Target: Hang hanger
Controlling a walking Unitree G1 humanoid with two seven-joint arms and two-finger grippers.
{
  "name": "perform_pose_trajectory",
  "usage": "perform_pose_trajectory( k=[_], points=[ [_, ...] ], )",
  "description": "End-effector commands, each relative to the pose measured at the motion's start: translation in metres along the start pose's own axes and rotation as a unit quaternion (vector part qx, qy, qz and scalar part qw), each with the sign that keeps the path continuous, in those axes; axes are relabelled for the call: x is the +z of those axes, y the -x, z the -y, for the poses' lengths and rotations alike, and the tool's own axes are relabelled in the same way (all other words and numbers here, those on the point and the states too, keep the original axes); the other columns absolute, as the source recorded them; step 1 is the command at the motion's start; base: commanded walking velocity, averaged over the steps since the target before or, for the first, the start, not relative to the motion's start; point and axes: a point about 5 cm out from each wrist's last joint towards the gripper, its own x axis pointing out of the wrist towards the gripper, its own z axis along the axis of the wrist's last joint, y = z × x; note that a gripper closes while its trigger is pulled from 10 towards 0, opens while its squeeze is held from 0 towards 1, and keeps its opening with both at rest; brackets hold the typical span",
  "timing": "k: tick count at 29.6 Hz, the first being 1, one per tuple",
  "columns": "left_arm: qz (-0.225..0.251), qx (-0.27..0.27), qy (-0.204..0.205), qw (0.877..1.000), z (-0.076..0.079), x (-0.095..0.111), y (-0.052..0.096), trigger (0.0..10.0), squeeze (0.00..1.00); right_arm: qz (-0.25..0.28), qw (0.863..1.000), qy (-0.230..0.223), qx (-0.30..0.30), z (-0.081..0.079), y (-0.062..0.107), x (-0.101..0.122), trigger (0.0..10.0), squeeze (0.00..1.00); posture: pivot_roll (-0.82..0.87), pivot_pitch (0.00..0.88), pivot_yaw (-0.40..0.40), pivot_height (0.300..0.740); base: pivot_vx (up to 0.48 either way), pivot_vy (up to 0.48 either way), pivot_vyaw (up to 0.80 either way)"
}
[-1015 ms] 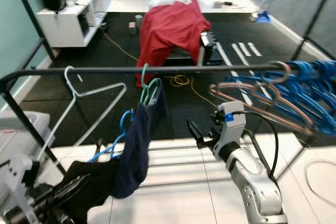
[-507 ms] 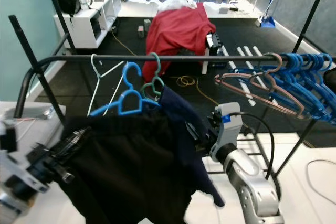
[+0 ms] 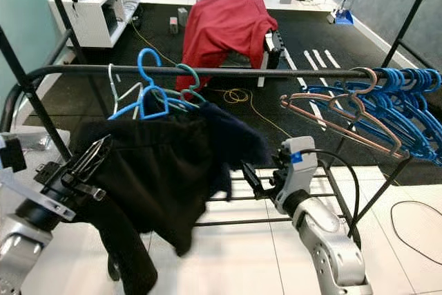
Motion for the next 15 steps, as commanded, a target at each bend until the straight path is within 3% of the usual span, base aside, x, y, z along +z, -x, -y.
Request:
perform_pose_trajectory(
  k=[1, 3, 5, 6, 8, 11, 15],
  points=[
    [0.005, 0.005, -0.016, 1.000, 0.000, 0.003, -0.001, 10.0, 0.00, -0.003, 1.000, -0.003, -0.004, 0.002, 0.002, -0.001, 10.0, 0.00, -0.07, 0.013, -0.060, 0.740, 0.000, 0.000, 0.00],
    [-0.022, 0.017, -0.055, 0.998, -0.002, 0.001, -0.004, 10.0, 0.00, -0.003, 1.000, -0.005, -0.004, 0.001, 0.002, -0.001, 10.0, 0.00, -0.07, 0.018, -0.057, 0.740, 0.000, 0.000, 0.00],
    [-0.022, 0.017, -0.055, 0.998, -0.002, 0.001, -0.004, 10.0, 0.00, -0.003, 1.000, -0.005, -0.004, 0.001, 0.002, -0.001, 10.0, 0.00, -0.07, 0.018, -0.057, 0.740, 0.000, 0.000, 0.00],
    [-0.038, 0.015, -0.087, 0.995, -0.004, 0.002, -0.004, 10.0, 0.00, -0.002, 1.000, -0.006, -0.004, 0.001, 0.002, -0.001, 10.0, 0.00, -0.07, 0.019, -0.058, 0.740, 0.000, 0.000, 0.00],
    [-0.038, 0.015, -0.087, 0.995, -0.004, 0.002, -0.004, 10.0, 0.00, -0.002, 1.000, -0.006, -0.004, 0.001, 0.002, -0.001, 10.0, 0.00, -0.07, 0.019, -0.058, 0.740, 0.000, 0.000, 0.00],
    [-0.037, 0.035, -0.135, 0.990, -0.010, 0.010, -0.007, 10.0, 0.00, -0.002, 1.000, -0.008, -0.004, 0.000, 0.002, -0.001, 10.0, 0.00, -0.07, 0.022, -0.055, 0.740, 0.000, 0.000, 0.00],
    [-0.029, 0.052, -0.154, 0.986, -0.009, 0.010, -0.012, 10.0, 0.00, -0.001, 1.000, -0.009, -0.004, 0.000, 0.001, -0.001, 10.0, 0.00, -0.06, 0.023, -0.054, 0.740, 0.000, 0.000, 0.00]
  ],
)
